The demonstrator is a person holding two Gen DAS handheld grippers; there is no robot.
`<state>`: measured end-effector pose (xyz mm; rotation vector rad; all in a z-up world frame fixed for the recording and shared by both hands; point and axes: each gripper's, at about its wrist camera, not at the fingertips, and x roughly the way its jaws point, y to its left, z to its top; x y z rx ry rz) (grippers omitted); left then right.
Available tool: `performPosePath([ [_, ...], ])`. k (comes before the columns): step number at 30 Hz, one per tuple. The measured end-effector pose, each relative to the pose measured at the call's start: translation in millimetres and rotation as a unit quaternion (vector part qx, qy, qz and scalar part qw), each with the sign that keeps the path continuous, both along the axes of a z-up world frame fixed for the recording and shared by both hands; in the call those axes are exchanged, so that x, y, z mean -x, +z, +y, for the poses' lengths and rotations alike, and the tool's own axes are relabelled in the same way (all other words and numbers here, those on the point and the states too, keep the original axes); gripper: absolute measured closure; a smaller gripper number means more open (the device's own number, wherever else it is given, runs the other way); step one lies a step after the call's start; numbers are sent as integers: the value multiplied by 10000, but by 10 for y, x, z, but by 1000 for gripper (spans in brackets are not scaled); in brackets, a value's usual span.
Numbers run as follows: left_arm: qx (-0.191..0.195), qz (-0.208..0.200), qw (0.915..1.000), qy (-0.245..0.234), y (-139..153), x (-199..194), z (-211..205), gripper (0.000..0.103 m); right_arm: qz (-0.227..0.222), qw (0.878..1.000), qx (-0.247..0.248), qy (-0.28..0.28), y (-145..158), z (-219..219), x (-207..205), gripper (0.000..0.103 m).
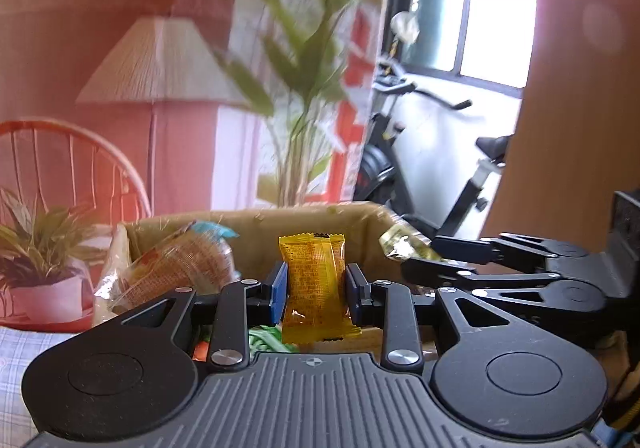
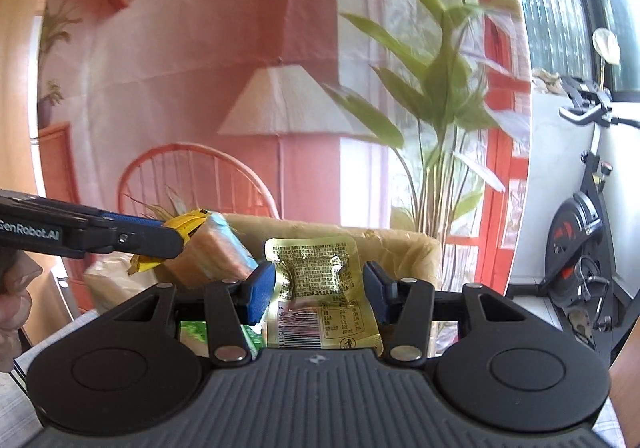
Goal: Organize snacks
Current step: 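Carry both packets over the box and open both tools to drop them, then withdraw both tools from the box toward the last snacks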
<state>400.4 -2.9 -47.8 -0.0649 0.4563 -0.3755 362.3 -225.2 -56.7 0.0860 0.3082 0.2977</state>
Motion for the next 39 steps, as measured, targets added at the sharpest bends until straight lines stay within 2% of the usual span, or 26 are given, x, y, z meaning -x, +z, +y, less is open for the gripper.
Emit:
performPosePath([
  [5,169,184,9995,191,-103,-172,82,70,139,9999,40,6,-122,18,-177,51],
  [10,-137,134,9997,178,-164,-204,4,70,227,9997,76,-36,-253,7,-238,51],
  [12,-193,157,9995,203,-198,-195,-20,63,305,9995,39,-100,-289,-16,-259,50],
  [13,-207,155,9994,208,-209,-176,-30,50,301,9995,34,-122,-293,-27,-253,48],
  [14,-230,120,9994,216,-218,-159,-35,42,277,9995,36,-143,-295,-35,-245,44],
  [18,-369,10,9991,215,-195,-70,-43,38,218,9995,9,-231,-273,-68,-175,44],
  [20,-365,-33,9991,192,-168,-11,-30,33,208,9995,39,-242,-240,-73,-114,44],
  [29,-338,-180,9992,104,-49,324,-1,31,39,9993,246,-282,-101,-75,303,42],
  [39,-279,-290,9992,-29,-16,654,-6,31,38,9992,255,-298,-119,-44,641,42],
])
